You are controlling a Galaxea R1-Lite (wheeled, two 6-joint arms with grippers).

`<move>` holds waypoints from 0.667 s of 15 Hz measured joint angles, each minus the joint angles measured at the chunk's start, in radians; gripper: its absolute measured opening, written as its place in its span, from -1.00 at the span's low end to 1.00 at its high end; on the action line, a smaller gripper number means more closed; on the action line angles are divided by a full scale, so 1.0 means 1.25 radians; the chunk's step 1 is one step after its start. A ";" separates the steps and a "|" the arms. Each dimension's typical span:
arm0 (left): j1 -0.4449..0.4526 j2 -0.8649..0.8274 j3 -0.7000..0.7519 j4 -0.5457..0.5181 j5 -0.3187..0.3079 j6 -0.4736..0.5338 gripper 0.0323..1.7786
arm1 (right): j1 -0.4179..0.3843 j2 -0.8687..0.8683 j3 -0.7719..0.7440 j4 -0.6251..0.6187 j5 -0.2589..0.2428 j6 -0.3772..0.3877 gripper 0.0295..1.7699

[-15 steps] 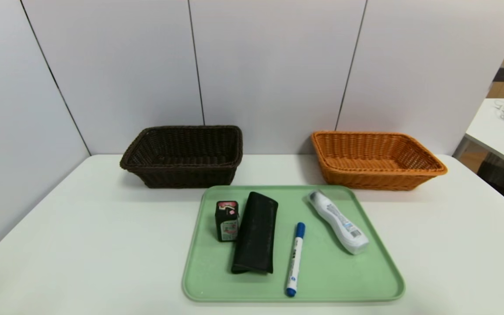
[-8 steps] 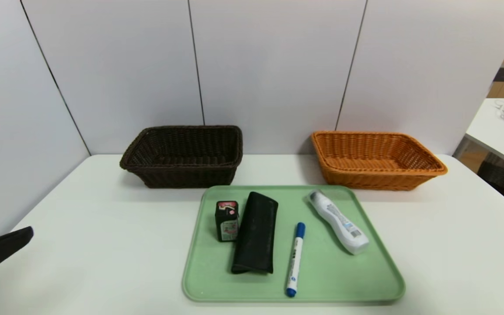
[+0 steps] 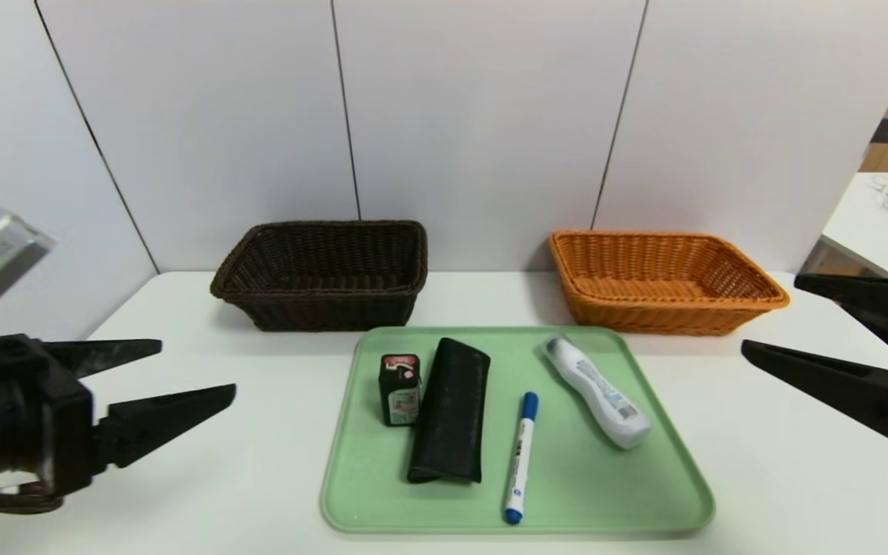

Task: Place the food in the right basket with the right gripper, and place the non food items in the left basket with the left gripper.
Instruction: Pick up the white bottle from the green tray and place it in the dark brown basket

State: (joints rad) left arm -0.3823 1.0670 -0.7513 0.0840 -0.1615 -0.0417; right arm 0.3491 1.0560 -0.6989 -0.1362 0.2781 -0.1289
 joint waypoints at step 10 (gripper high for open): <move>-0.084 0.154 0.014 -0.019 0.063 -0.056 0.90 | 0.064 0.225 -0.134 0.087 -0.026 0.021 0.92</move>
State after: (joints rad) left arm -0.4877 1.2589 -0.7336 0.0606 -0.0821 -0.1115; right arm 0.4291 1.3374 -0.8664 -0.0272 0.2457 -0.1023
